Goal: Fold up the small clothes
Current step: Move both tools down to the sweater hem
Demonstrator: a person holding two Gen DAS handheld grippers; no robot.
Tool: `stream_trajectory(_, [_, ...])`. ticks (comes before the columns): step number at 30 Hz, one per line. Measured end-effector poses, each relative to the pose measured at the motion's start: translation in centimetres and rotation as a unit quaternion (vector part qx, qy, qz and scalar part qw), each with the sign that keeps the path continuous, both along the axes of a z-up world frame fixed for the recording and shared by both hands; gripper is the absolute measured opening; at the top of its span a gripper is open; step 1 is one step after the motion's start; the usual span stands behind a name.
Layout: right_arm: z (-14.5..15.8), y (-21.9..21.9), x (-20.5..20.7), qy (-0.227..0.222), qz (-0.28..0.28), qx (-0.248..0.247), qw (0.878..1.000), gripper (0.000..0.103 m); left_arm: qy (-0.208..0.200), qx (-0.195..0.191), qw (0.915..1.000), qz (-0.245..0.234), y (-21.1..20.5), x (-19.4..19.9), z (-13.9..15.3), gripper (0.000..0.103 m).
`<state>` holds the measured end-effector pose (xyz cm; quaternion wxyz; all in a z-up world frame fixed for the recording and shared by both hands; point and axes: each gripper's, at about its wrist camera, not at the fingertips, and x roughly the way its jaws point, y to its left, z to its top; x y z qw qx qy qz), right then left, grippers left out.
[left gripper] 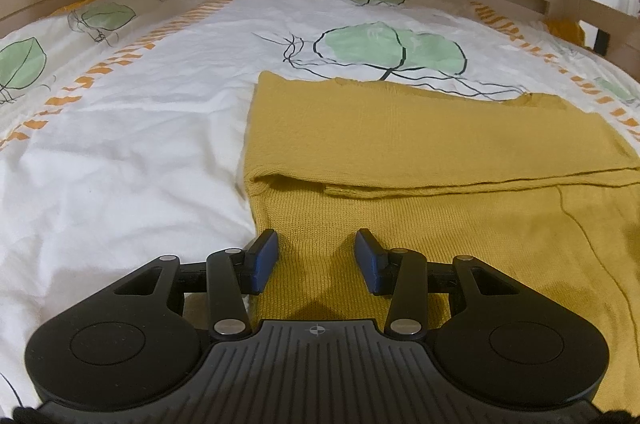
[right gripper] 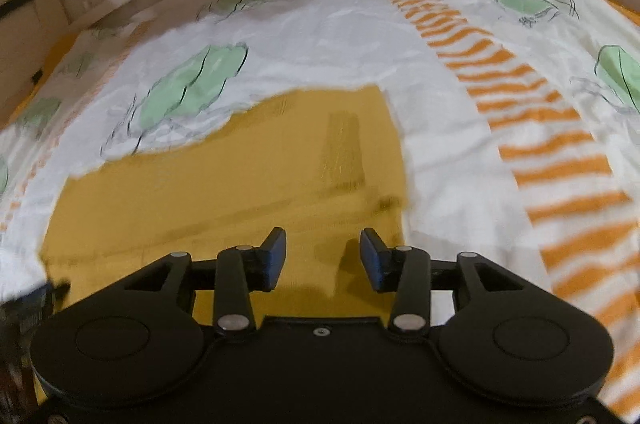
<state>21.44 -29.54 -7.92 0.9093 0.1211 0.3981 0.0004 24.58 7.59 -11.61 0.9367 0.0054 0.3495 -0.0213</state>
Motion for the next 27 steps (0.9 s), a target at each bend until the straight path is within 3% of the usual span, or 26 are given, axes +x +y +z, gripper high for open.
stream_trajectory(8, [-1.0,0.9,-4.3,0.013,-0.001,-0.020,1.000,0.055,0.017,0.035,0.9992,-0.003,-1.0,-0.2,0.6,0.043])
stream_trajectory(14, [-0.6,1.8,-7.3,0.023,0.016,-0.039,0.999,0.062,0.055,-0.012,0.9983,-0.014,0.6,-2.5,1.9,0.042])
stream_trajectory(20, [0.1,1.6,-10.5,0.030,0.029,-0.021,0.999,0.063,0.077,-0.002,0.9963,-0.039,1.9,-7.3,2.7,0.046])
stream_trajectory(27, [1.6,1.4,-14.4,0.014,0.023,-0.002,1.000,0.063,0.100,-0.048,0.9938,-0.012,4.6,-12.2,4.1,0.046])
